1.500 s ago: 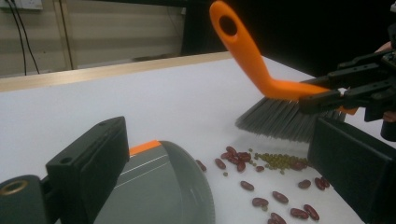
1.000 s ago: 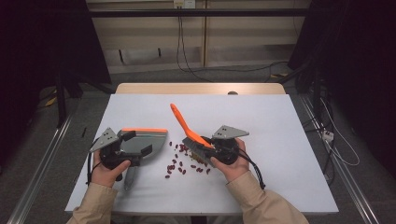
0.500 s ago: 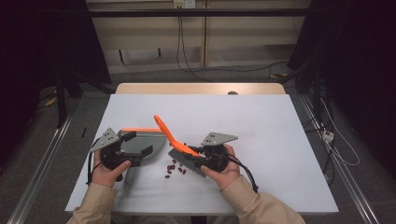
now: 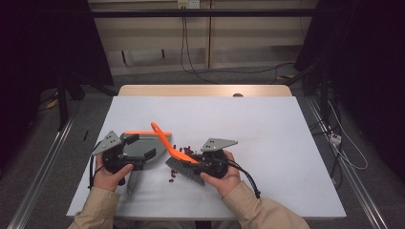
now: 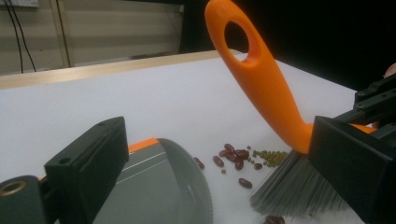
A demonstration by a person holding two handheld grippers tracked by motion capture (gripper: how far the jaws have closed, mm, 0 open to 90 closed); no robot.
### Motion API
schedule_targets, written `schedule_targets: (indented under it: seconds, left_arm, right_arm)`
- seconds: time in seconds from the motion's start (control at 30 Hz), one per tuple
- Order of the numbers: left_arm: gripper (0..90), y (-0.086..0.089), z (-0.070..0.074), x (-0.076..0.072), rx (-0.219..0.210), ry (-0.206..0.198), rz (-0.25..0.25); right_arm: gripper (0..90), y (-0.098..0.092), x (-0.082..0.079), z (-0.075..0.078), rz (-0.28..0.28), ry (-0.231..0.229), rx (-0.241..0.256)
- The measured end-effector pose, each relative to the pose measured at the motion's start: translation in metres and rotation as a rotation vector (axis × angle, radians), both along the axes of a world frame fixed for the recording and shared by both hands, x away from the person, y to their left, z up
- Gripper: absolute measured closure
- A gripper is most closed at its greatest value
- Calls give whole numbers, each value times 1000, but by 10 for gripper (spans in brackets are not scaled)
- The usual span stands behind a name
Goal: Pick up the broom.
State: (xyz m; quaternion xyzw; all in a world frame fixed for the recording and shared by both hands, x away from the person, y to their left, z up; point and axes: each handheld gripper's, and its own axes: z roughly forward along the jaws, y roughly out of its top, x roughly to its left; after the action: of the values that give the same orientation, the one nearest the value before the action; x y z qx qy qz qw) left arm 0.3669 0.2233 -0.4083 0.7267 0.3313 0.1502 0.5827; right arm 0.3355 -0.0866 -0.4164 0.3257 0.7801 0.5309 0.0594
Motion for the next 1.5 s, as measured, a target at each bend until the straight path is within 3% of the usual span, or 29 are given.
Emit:
schedule_targets:
  seconds: [0.57, 1.0, 1.5]
  left_arm:
    - [49, 0, 0, 0, -7, -1, 2]
    - [49, 1, -1, 1, 3, -1, 3]
    - [49, 2, -1, 0, 0, -1, 7]
  right_arm:
    - [714, 17, -4, -3, 51, 44, 42]
    - [714, 28, -4, -17, 94, 104, 12]
    - [712, 20, 8, -24, 36, 125, 16]
